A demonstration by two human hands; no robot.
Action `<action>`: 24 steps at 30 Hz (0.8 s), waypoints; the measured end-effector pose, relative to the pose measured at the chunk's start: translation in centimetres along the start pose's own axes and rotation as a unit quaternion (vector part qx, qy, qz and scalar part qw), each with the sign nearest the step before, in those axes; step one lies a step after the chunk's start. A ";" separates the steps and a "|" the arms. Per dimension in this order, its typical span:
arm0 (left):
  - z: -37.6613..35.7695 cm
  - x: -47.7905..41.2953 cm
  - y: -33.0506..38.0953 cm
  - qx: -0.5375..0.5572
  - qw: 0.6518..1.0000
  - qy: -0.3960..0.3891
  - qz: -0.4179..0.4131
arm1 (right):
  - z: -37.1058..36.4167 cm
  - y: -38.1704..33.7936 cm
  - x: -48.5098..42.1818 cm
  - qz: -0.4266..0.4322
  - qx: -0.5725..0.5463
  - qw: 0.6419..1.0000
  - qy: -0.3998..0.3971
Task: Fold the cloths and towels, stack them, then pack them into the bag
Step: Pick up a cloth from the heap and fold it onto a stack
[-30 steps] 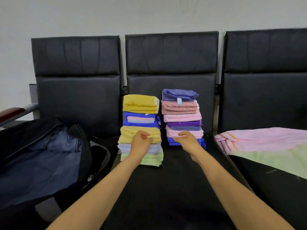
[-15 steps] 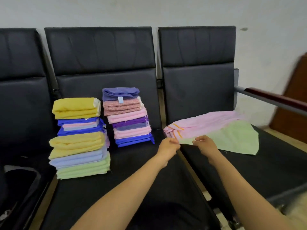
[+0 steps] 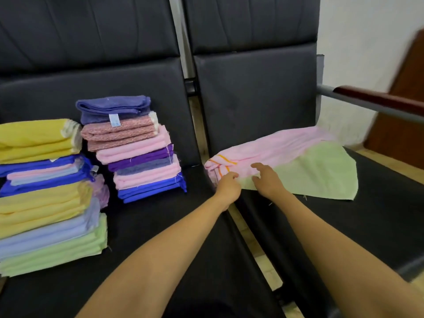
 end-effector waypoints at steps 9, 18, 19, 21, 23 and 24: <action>1.6 -6.7 -1.1 0.019 0.996 0.089 -0.020 | -3.8 0.3 -5.5 0.004 0.123 0.992 -0.024; 0.6 -8.4 -0.2 -0.065 0.997 0.047 -0.019 | -2.3 -0.1 -4.0 0.002 -0.251 0.961 0.113; 0.4 -8.0 0.3 -0.055 0.997 0.034 -0.048 | -2.0 0.2 -3.6 -0.003 -0.282 0.952 0.121; 0.2 -7.1 1.3 -0.001 0.997 -0.002 -0.083 | -1.2 0.7 -2.9 -0.007 -0.309 0.942 0.132; 0.2 -5.6 2.2 0.094 0.994 -0.018 -0.060 | -0.4 0.9 -2.6 -0.004 -0.294 0.948 0.122; 0.3 -5.2 2.3 0.138 0.989 -0.025 -0.049 | 0.0 1.0 -2.5 -0.004 -0.268 0.957 0.113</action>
Point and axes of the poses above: each hand's wrist, its own x-axis away from the middle knuckle, its own z-axis out of the back of the hand, y = z × x, the point moved 4 cm from there along -x, towards the middle knuckle, and after that the axes turned 2 degrees about -x, right-handed, at the moved point
